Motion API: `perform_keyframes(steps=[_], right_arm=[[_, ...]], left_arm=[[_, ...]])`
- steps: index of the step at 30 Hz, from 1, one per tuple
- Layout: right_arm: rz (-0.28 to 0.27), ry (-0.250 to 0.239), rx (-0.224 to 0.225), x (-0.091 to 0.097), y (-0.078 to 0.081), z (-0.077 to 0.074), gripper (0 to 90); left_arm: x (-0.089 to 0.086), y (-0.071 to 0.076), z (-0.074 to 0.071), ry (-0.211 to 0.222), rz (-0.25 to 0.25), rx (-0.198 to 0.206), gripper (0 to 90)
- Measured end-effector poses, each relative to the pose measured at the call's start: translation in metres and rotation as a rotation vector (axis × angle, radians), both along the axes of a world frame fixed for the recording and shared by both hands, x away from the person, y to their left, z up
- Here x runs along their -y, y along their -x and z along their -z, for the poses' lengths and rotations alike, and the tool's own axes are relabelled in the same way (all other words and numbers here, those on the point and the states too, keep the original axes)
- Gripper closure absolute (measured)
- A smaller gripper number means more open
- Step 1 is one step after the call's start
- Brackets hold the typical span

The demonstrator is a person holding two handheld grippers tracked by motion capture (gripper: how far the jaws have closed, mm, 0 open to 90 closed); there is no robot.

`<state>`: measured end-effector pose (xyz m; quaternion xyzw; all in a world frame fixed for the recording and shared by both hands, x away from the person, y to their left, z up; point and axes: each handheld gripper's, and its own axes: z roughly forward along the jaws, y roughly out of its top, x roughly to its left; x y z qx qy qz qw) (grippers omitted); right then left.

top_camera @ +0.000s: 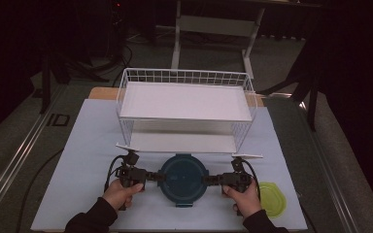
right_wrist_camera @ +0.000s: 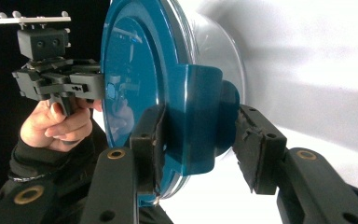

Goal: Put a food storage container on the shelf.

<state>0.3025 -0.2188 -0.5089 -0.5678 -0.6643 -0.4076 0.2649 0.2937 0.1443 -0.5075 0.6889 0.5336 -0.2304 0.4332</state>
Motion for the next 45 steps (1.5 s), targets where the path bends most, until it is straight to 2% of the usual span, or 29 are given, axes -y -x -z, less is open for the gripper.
perform_keyframes(steps=[10, 19, 22, 29, 36, 42, 45], right_arm=[[0.007, 0.002, 0.019, 0.001, 0.003, -0.003, 54.8], [0.008, 0.006, 0.058, 0.0, 0.002, -0.019, 54.8], [0.011, -0.002, 0.068, 0.0, 0.002, -0.026, 54.9], [0.01, -0.012, 0.108, 0.0, 0.002, -0.049, 54.9], [0.013, -0.028, 0.145, 0.001, 0.001, -0.073, 55.1], [0.019, -0.04, 0.198, -0.001, -0.004, -0.1, 55.3], [0.032, -0.046, 0.217, -0.001, -0.008, -0.113, 55.4]], left_arm=[[0.004, 0.005, -0.009, -0.032, -0.014, 0.021, 55.7], [0.003, 0.006, -0.026, -0.029, -0.018, 0.047, 55.9], [0.002, 0.007, -0.035, -0.029, -0.02, 0.066, 55.9], [0.002, 0.006, -0.06, -0.034, -0.009, 0.114, 56.0], [0.0, 0.003, -0.086, -0.024, -0.019, 0.147, 56.1], [-0.001, 0.0, -0.113, -0.014, -0.029, 0.19, 56.2], [-0.002, -0.004, -0.124, -0.009, -0.032, 0.193, 56.4]])
